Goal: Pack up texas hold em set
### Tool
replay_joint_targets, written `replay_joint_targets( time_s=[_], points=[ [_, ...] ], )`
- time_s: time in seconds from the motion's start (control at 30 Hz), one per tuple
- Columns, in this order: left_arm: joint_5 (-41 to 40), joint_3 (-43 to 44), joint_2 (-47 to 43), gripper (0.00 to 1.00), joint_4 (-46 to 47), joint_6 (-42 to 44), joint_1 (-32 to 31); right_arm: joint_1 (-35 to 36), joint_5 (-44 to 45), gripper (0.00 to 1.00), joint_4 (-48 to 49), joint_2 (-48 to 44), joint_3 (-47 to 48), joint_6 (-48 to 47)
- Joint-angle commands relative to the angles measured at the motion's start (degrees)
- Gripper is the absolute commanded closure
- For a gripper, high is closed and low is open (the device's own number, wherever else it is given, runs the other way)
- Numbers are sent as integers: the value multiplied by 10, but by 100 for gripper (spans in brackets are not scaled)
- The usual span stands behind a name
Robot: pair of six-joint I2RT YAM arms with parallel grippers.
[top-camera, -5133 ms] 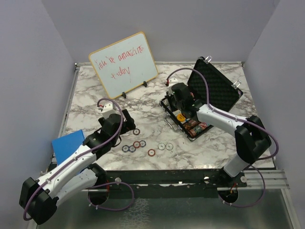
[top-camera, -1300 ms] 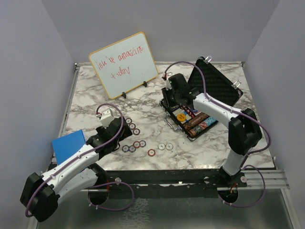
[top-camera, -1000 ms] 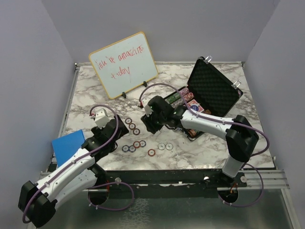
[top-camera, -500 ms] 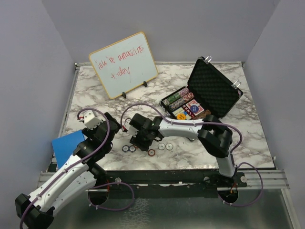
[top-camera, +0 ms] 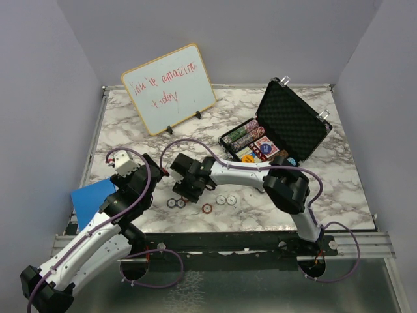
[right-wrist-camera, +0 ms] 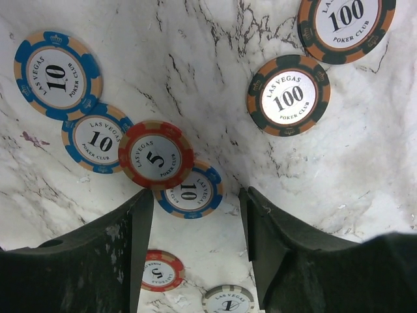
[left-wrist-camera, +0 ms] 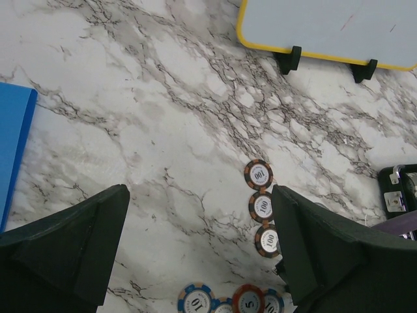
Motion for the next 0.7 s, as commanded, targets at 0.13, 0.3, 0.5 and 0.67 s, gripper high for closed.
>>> replay_joint_targets(
  time_s=[0.13,0.3,0.5,0.67],
  points=[
    [-17,13,-13,1,-10,6,0,5,57,57,-23,31,4,23],
    [-9,12,-14,1,-10,6,0,2,86,66,-25,25,3,52],
    [-6,11,-18,1,-13,4,1,-27,115,67,-40,-5,-17,103],
    [-6,11,-21,1,-13,3,0,-59,106,67,-38,-51,-62,123]
  ],
)
